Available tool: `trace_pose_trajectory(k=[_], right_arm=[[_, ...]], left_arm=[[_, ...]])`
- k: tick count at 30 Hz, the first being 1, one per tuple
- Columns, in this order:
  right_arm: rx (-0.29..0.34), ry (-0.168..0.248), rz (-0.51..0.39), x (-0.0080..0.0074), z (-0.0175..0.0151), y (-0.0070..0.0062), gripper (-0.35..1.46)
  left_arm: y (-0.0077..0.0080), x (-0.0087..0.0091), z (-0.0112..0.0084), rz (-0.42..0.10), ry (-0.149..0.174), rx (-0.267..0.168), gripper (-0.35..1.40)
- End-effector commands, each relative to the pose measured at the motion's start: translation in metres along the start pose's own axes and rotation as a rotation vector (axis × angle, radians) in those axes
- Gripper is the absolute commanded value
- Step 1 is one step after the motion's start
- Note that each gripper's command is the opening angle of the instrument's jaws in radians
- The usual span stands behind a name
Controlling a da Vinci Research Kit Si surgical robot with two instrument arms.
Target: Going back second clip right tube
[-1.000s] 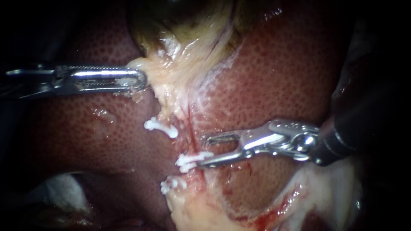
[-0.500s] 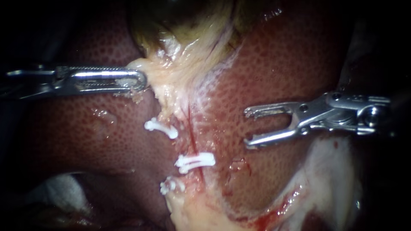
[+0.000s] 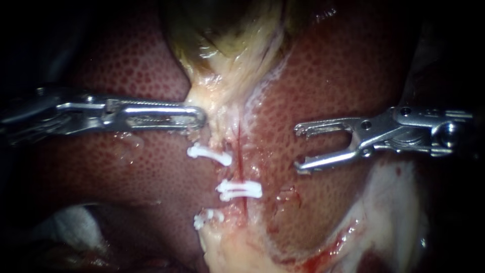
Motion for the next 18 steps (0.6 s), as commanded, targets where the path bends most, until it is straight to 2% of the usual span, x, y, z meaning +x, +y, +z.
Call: trace_pose_trajectory(k=[1, 5, 18], right_arm=[[0.000, 0.000, 0.000, 0.0000, 0.0000, -0.0001, 0.49], [0.000, 0.000, -0.006, 0.0000, 0.0000, -0.0002, 0.49], [0.007, -0.002, -0.023, 0.0001, 0.0000, -0.0001, 0.49]], left_arm=[[-0.0002, -0.0001, 0.0004, -0.001, -0.003, 0.005, -0.35], [-0.0006, -0.0004, 0.0012, 0.001, -0.006, 0.005, -0.35], [-0.0006, -0.0003, 0.0011, 0.001, -0.006, 0.005, -0.35]])
